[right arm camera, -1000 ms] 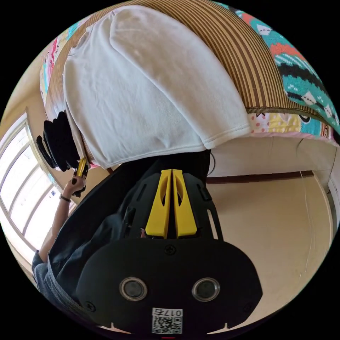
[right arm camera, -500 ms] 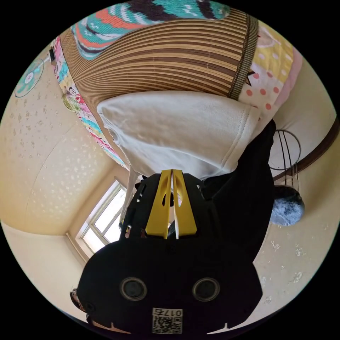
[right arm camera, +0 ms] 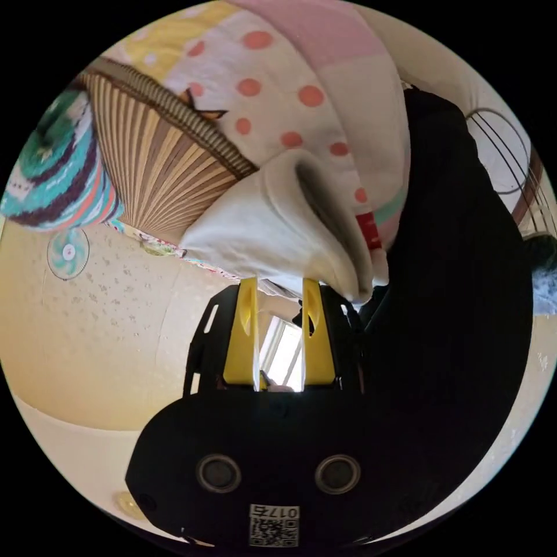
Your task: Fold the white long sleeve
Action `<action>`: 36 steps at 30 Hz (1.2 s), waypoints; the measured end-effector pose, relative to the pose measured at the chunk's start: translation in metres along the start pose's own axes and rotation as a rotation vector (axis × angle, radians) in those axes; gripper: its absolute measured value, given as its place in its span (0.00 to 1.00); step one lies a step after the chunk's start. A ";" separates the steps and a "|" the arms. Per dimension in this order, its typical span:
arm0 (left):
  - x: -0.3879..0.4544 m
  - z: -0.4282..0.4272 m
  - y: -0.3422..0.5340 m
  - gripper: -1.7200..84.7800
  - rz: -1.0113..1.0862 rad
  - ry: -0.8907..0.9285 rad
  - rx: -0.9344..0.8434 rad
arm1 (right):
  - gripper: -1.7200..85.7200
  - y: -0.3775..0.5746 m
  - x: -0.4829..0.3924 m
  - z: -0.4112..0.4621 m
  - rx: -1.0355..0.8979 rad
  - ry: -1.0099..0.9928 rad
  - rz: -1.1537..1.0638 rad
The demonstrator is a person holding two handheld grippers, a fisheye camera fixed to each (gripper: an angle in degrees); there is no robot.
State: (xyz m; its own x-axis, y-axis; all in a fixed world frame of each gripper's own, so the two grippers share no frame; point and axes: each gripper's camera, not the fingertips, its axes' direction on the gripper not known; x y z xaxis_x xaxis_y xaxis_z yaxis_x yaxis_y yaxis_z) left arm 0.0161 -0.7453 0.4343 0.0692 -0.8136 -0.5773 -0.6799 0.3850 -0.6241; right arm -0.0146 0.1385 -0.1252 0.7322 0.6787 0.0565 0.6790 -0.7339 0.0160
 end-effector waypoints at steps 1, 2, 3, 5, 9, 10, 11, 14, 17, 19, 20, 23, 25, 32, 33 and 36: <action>-0.003 0.003 0.006 0.09 -0.012 -0.006 -0.022 | 0.15 -0.003 0.007 -0.001 0.011 -0.034 0.040; -0.010 0.008 0.017 0.09 -0.045 -0.015 -0.064 | 0.15 -0.005 0.013 -0.002 0.027 -0.066 0.078; -0.020 0.010 0.027 0.09 -0.087 -0.024 -0.107 | 0.15 -0.006 0.016 -0.002 0.033 -0.082 0.092; -0.035 0.010 0.040 0.09 -0.156 -0.038 -0.158 | 0.13 -0.007 0.027 -0.006 0.055 -0.121 0.147; -0.056 -0.001 0.050 0.09 -0.268 -0.086 -0.191 | 0.07 -0.002 0.033 -0.017 0.049 -0.082 0.150; -0.057 -0.003 0.050 0.09 -0.276 -0.093 -0.189 | 0.06 0.002 0.027 -0.023 0.055 -0.052 0.110; -0.058 -0.008 0.048 0.09 -0.289 -0.102 -0.182 | 0.05 0.009 0.016 -0.029 0.070 0.000 0.061; -0.054 -0.018 0.038 0.09 -0.299 -0.101 -0.164 | 0.04 0.039 -0.047 -0.042 0.075 0.225 -0.226; -0.048 -0.025 0.027 0.09 -0.294 -0.112 -0.162 | 0.04 0.104 -0.137 -0.047 0.097 0.463 -0.665; -0.046 -0.029 0.022 0.09 -0.296 -0.108 -0.163 | 0.04 0.154 -0.181 -0.057 0.138 0.482 -0.922; -0.046 -0.031 0.019 0.09 -0.296 -0.103 -0.161 | 0.04 0.186 -0.205 -0.065 0.153 0.456 -1.085; -0.047 -0.037 0.012 0.09 -0.300 -0.104 -0.164 | 0.04 0.236 -0.239 -0.083 0.233 0.545 -1.346; -0.050 -0.039 0.009 0.09 -0.313 -0.101 -0.172 | 0.04 0.231 -0.242 -0.092 0.330 0.638 -1.324; -0.063 -0.034 -0.008 0.09 -0.337 -0.104 -0.222 | 0.04 0.103 -0.167 -0.146 0.481 0.568 -0.792; -0.066 -0.035 -0.011 0.09 -0.348 -0.107 -0.229 | 0.04 0.103 -0.158 -0.151 0.516 0.548 -0.745; -0.080 -0.047 -0.016 0.10 -0.395 -0.078 -0.186 | 0.06 0.136 -0.131 -0.156 0.637 0.458 -0.779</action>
State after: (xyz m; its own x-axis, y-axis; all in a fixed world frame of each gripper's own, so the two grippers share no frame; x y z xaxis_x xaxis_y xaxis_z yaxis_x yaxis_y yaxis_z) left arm -0.0134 -0.7064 0.5154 0.3999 -0.8445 -0.3561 -0.7099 -0.0397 -0.7032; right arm -0.0266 -0.0540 0.0251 0.0935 0.7783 0.6209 0.9448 0.1272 -0.3018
